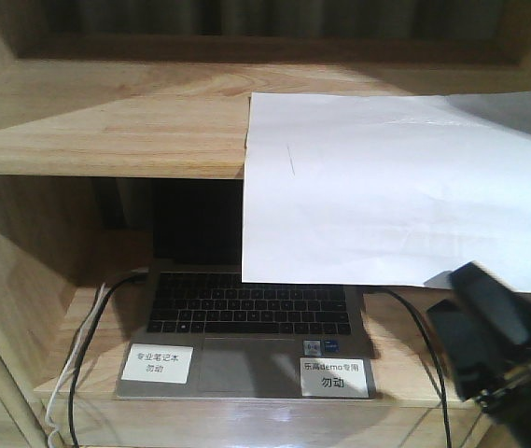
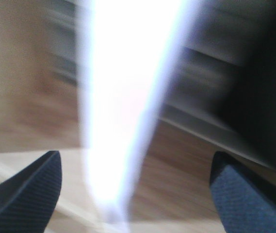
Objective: Grab stapler and paper to desk for stapling
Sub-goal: 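Move the right gripper to the white paper edge and pinch it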
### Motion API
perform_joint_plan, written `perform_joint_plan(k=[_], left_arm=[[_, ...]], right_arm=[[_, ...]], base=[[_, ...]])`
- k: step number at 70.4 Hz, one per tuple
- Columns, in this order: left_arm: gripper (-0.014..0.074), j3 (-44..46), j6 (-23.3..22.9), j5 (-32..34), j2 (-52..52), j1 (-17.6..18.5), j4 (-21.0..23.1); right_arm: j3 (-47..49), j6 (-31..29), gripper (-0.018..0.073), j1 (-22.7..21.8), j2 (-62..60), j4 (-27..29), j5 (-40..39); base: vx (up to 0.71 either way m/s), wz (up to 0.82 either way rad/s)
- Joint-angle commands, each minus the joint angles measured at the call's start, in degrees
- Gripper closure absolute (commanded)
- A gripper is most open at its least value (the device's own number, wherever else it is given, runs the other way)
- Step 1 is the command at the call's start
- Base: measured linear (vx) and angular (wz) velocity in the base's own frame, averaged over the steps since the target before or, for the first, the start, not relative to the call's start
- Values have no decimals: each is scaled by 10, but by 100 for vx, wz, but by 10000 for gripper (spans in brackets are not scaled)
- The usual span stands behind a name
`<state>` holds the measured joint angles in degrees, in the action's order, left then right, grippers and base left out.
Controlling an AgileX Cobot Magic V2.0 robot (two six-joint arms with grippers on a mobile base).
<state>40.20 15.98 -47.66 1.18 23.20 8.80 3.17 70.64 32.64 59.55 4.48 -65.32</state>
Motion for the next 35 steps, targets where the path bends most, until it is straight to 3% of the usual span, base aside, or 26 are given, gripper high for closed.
perform_joint_plan(k=[1,18,35], left_arm=[[603,11,0,65,-10,1,9],[603,11,0,65,-10,1,9],[603,11,0,65,-10,1,9]], right_arm=[[14,-9,-30,0,15,10,-113],[15,-7,-30,0,18,39,-113],[64,-25,-30,0,18,27,-113]], base=[[0,0],[0,0],[0,0]])
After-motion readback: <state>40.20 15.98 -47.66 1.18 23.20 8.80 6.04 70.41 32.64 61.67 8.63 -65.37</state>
